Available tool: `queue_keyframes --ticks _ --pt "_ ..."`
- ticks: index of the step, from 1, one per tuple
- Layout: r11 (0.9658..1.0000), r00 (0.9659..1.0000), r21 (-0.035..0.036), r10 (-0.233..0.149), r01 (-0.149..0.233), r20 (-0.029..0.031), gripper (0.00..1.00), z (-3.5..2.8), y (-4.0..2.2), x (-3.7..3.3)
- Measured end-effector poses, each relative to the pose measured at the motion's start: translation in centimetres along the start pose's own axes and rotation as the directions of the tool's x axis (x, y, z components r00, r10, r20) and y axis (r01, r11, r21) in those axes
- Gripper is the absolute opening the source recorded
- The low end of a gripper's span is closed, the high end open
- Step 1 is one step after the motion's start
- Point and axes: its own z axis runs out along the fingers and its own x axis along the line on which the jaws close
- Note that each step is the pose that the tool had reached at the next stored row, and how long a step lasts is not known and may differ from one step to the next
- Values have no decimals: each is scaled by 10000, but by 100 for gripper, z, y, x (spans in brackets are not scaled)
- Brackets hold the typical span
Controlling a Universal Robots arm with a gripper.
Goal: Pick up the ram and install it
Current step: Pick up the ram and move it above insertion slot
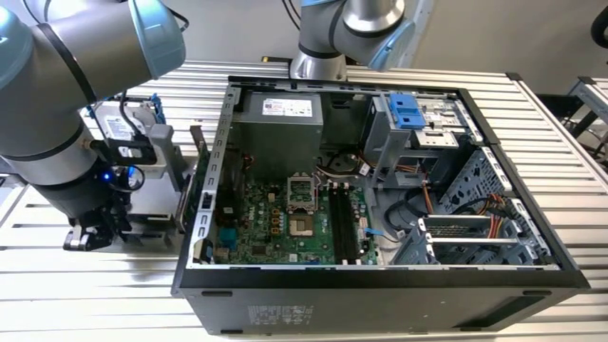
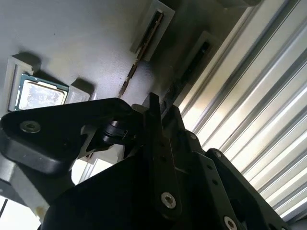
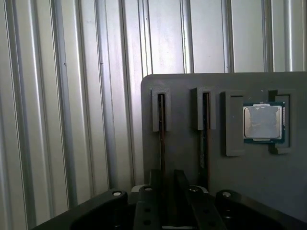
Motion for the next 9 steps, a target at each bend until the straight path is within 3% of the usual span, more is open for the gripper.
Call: queue_keyframes --ticks 9 --pt "10000 10000 0 0 0 0 0 1 0 0"
